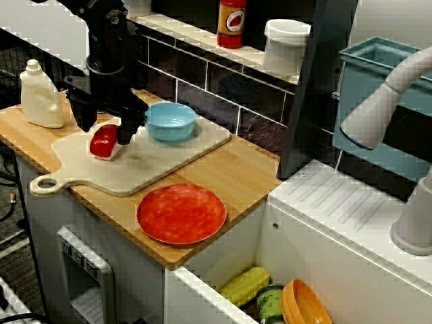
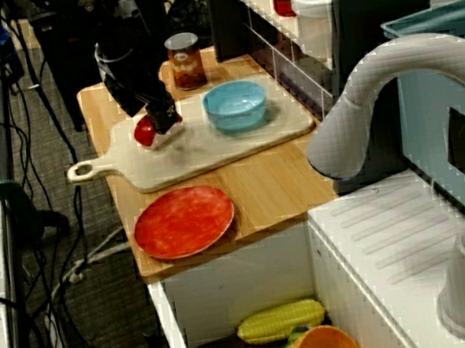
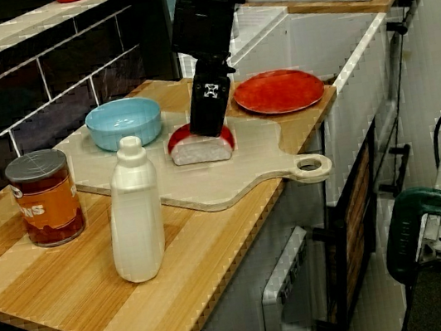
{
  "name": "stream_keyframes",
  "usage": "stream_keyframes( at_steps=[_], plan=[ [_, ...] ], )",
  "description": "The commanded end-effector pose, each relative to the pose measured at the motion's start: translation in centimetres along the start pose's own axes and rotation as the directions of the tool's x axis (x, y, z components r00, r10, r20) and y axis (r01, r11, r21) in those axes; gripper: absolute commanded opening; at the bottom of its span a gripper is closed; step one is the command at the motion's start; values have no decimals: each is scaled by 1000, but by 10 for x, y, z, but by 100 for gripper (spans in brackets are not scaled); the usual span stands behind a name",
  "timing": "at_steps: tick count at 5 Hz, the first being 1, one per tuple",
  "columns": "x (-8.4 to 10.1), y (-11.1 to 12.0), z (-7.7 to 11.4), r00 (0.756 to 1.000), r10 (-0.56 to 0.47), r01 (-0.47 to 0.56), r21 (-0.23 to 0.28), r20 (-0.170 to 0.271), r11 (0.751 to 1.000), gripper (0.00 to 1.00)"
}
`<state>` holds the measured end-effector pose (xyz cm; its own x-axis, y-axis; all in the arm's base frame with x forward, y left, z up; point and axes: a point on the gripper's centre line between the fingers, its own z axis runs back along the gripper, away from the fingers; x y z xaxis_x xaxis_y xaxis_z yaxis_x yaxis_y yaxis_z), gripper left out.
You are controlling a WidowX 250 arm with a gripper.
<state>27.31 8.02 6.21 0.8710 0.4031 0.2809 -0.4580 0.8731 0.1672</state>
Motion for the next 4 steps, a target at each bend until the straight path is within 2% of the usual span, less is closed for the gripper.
stream_keyframes(
  at_steps=[1, 2, 3, 4],
  plan=[
    [15, 5, 36, 998, 54, -55, -39, -28, 998, 100],
    [12, 10, 50, 995, 94, -97, -58, -45, 994, 100],
    [10, 18, 55, 984, 168, -171, -51, -61, 984, 100],
    [11, 27, 58, 963, 250, -254, -26, -99, 967, 100]
  ],
)
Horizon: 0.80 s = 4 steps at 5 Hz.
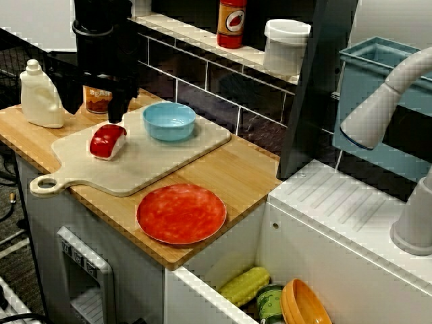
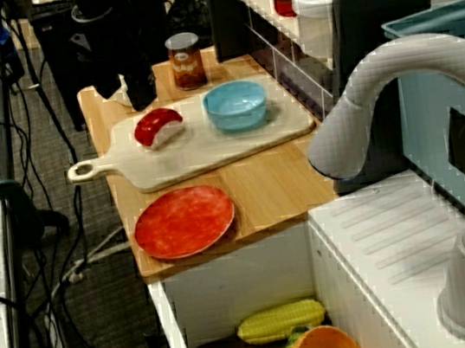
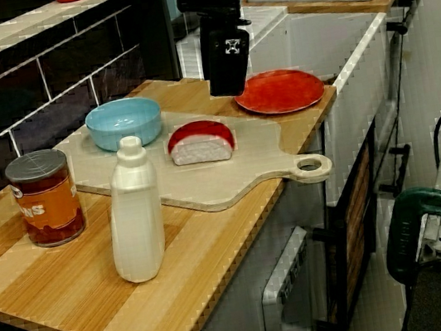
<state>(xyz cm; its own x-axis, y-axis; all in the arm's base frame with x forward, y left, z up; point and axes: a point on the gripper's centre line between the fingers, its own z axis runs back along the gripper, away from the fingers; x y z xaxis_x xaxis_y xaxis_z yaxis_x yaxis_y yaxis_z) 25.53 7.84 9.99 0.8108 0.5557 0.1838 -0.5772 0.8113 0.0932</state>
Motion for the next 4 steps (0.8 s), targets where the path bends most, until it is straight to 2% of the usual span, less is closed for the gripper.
stream_keyframes(
  at_steps=[1, 2, 3, 4],
  plan=[
    [14, 19, 25, 976, 217, -217, 23, 9, 976, 100],
    [11, 29, 28, 920, 390, -388, 67, -22, 919, 100],
    [12, 37, 25, 867, 494, -487, 102, -67, 868, 100],
    [11, 44, 22, 807, 587, -579, 108, -64, 808, 100]
  ],
)
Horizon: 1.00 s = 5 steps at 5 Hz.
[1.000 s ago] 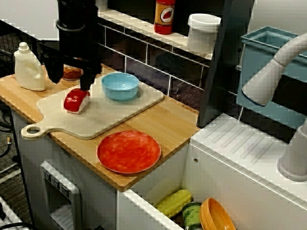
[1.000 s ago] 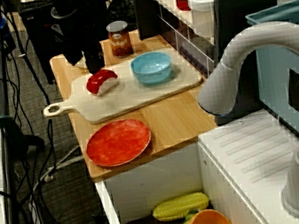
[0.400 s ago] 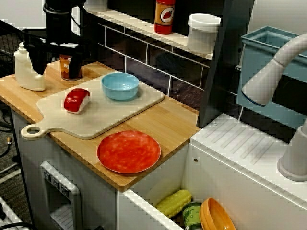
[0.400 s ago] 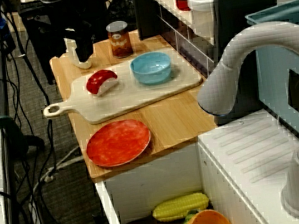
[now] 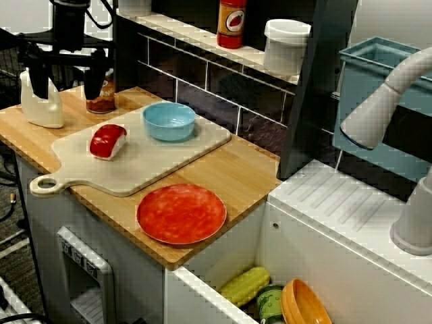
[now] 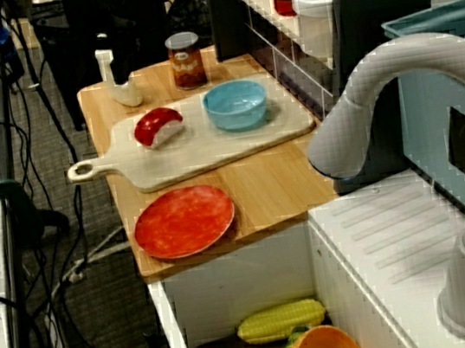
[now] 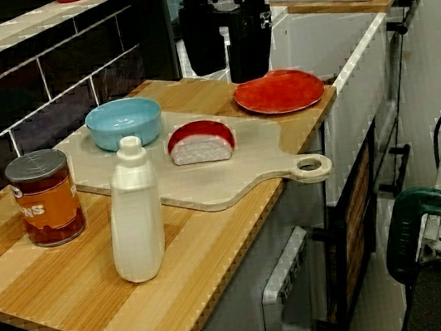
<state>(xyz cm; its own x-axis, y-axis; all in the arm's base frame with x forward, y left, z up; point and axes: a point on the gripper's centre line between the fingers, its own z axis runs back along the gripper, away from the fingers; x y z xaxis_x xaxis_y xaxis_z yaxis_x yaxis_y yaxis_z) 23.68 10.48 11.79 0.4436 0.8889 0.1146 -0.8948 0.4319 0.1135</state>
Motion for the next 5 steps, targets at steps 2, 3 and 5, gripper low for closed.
stream_keyframes(
  at_steps=[2, 3, 5],
  plan=[
    [22, 8, 8, 977, 212, -211, -47, 27, 976, 100],
    [31, 8, 7, 969, 244, -240, -69, 50, 968, 100],
    [49, 1, 3, 939, 328, -317, -109, 105, 942, 100]
  ],
)
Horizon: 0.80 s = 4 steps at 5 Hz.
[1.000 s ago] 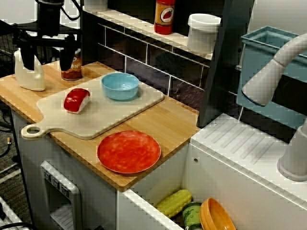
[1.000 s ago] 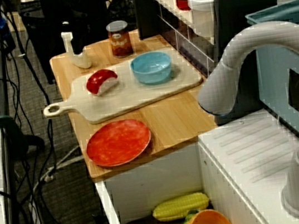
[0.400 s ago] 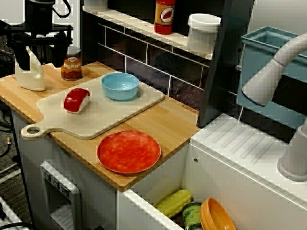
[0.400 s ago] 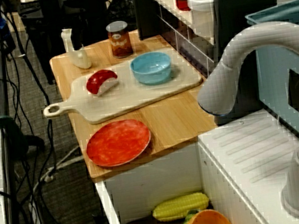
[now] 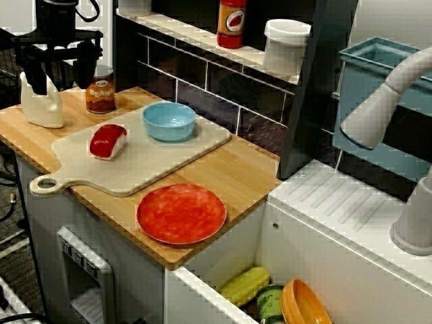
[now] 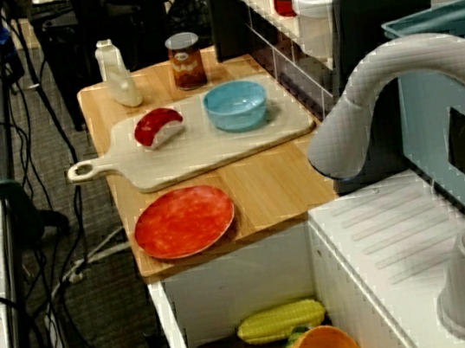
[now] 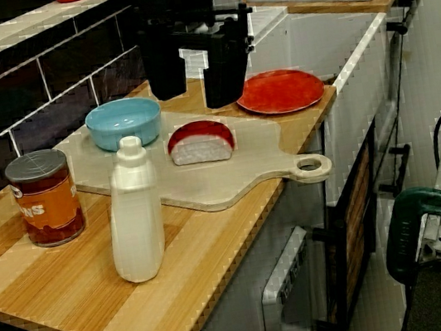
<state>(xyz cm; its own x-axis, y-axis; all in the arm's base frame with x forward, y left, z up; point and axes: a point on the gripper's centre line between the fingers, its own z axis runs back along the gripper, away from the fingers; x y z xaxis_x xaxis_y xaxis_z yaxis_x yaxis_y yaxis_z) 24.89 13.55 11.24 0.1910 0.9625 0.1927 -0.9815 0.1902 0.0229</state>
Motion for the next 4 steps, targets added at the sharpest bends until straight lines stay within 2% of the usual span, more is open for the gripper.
stream_keyframes(
  at_steps=[1, 3, 4],
  plan=[
    [23, -4, 7, 992, 104, -100, -57, 70, 993, 100],
    [29, 2, 1, 982, 142, -130, -102, 125, 986, 100],
    [32, 3, -2, 977, 179, -168, -102, 114, 980, 100]
  ],
)
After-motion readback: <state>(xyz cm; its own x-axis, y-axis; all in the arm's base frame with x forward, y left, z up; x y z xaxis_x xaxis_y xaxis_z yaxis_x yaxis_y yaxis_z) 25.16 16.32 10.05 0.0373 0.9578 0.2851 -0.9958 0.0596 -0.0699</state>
